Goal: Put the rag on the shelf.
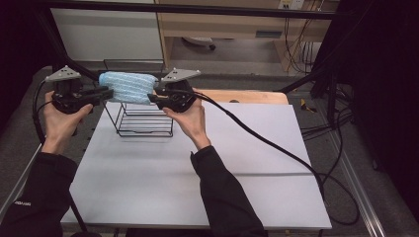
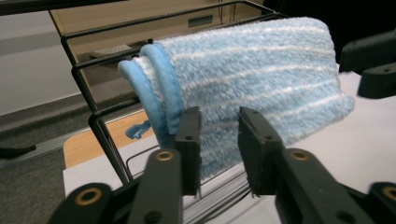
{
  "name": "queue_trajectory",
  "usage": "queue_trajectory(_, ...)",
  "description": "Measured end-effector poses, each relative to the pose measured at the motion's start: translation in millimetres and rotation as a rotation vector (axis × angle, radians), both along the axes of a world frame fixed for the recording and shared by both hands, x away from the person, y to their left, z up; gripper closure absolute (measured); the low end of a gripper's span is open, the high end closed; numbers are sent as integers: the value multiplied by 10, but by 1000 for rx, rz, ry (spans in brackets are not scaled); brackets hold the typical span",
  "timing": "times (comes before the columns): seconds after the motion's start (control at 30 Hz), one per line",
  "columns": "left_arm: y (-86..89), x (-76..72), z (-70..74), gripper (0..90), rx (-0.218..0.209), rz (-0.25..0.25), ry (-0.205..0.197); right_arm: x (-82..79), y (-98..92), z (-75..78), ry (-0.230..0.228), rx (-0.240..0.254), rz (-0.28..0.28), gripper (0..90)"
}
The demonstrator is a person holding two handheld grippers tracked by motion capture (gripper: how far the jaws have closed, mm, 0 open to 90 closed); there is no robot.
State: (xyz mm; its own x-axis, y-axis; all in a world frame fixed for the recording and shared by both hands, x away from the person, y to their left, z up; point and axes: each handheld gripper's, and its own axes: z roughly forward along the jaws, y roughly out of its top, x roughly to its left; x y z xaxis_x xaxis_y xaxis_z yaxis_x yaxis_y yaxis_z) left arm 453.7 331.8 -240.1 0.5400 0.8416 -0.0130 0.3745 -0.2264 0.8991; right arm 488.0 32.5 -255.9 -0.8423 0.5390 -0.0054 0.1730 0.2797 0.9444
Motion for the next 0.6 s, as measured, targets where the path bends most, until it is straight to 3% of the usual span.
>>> queue_trajectory(0.1, -14, -70, 21, 616, 15, 12, 2, -33, -96, 34, 19, 16, -10, 509)
queue_trajectory(0.27, -20, -157, 42, 527, 22, 23, -2, -82, -265, 48, 36, 2, -30, 382)
queue_trajectory(0.6, -23, -262, 55, 442, 26, 49, -12, -137, -709, -19, 76, 25, -83, 182)
